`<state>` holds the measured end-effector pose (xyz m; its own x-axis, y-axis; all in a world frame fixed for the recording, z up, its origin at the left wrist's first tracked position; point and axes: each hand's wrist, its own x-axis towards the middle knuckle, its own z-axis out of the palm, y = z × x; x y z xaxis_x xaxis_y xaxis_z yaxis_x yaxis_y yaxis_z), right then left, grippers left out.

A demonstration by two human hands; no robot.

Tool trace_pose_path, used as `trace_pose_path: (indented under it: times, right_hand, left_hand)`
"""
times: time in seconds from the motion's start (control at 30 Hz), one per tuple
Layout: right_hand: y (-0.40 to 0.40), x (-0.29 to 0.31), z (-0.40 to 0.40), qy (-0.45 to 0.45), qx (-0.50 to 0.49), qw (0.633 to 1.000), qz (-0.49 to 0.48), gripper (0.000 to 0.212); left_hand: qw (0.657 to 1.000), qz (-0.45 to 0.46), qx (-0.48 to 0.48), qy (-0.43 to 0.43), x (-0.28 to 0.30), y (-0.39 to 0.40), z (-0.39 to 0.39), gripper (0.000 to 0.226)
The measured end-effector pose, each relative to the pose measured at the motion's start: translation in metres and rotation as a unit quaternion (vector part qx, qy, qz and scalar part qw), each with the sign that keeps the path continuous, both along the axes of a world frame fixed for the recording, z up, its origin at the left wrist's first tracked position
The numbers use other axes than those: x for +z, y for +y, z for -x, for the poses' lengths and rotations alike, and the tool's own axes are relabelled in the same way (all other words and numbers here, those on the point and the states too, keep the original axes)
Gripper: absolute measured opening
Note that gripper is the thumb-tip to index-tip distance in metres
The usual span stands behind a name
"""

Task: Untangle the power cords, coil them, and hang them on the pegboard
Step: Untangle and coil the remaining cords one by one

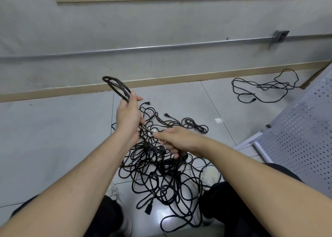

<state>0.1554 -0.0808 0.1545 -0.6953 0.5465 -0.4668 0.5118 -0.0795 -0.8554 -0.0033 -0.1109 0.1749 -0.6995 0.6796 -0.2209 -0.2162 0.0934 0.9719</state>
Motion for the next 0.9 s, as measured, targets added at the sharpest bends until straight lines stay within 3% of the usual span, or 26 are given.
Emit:
trace_pose_path:
  times: [0.07,0.13,0.27,0.4,0.53,0.63,0.67,0.77,0.9]
  right_hand:
    - [0.004,0.002,-0.003,0.029,-0.054,0.995,0.076,0.035]
    - [0.007,0.004,-0.006,0.073,-0.1,0.989,0.079,0.034]
    - [-0.001,0.011,-0.007,0.082,-0.068,0.985,-0.135,0.033]
    - [0.007,0.02,-0.01,0.163,-0.171,0.961,-0.143,0.022]
    - [0.016,0.021,-0.014,0.179,-0.228,0.944,-0.158,0.023]
    - [0.02,0.024,-0.016,0.175,-0.238,0.944,-0.147,0.019]
    - [0.022,0.024,-0.016,0.17,-0.242,0.944,-0.144,0.022]
    - [0.028,0.025,-0.017,0.147,-0.263,0.943,-0.14,0.035]
    - [0.035,0.029,-0.027,0.075,-0.199,0.975,-0.058,0.044]
  left_hand:
    - [0.998,0.024,0.035,0.044,0.0,0.001,0.008,0.031]
    - [0.992,0.046,0.04,0.111,-0.001,0.001,0.015,0.032]
    - [0.948,0.11,-0.059,0.293,-0.015,0.001,0.012,0.032]
    - [0.943,0.126,-0.154,0.265,-0.015,-0.002,-0.004,0.038]
    - [0.908,0.142,-0.247,0.306,-0.008,-0.007,-0.026,0.053]
    - [0.908,0.166,-0.293,0.248,-0.008,-0.008,-0.033,0.085]
    - [0.908,0.164,-0.304,0.237,-0.009,-0.008,-0.033,0.086]
    - [0.897,0.152,-0.335,0.244,-0.014,-0.011,-0.031,0.054]
    - [0.905,0.15,-0.316,0.243,-0.017,-0.009,-0.019,0.052]
